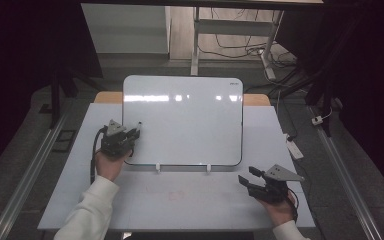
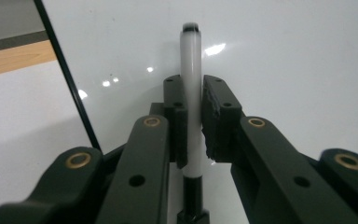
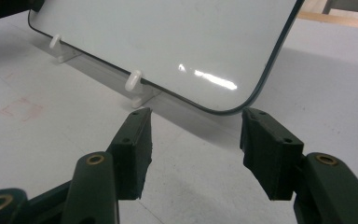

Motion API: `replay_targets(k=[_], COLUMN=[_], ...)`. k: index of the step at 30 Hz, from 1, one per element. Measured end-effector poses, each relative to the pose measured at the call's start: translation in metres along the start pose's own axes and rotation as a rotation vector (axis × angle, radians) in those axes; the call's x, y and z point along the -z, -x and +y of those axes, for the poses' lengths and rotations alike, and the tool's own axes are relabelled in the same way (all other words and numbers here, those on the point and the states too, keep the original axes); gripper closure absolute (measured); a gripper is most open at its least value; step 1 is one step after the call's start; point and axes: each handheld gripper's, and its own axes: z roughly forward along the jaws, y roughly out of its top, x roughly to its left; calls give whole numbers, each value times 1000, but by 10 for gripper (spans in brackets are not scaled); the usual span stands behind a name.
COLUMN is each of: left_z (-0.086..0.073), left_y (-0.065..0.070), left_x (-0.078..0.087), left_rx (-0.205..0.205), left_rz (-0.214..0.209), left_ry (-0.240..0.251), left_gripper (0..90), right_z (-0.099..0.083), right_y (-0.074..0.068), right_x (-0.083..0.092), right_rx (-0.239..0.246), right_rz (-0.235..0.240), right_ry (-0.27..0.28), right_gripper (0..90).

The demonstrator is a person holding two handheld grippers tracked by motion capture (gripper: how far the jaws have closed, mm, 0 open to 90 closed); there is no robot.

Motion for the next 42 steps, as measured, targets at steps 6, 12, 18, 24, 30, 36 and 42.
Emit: replay_targets(k=[6,12,18,24,30,36,42], left_z=[0,0,-11,-33,-58,-84,-99], left_y=[1,1,2,2,-1,-5,-6], left_x=[2,22,50,73,91,97,93], left_rx=[-7,-10,-18,-30,-35,-25,-21], left_rz=[-9,-93,-193,-264,-301,-300,-292], left_ry=[17,11,-5,-46,-73,-111,-145], left_gripper=[726,494,361,317,297,268,230], right_z=[-2,-2,-4,-6,-9,-12,-15], right_y=[0,1,4,8,11,14,18], right_x=[-1,-1,0,3,5,8,5], right_rx=[2,17,46,71,98,120,130], right_rz=[0,1,-2,-9,-29,-43,-37], right_ry=[-6,-6,6,10,2,-3,-15], right_gripper=[433,427,423,418,409,391,368])
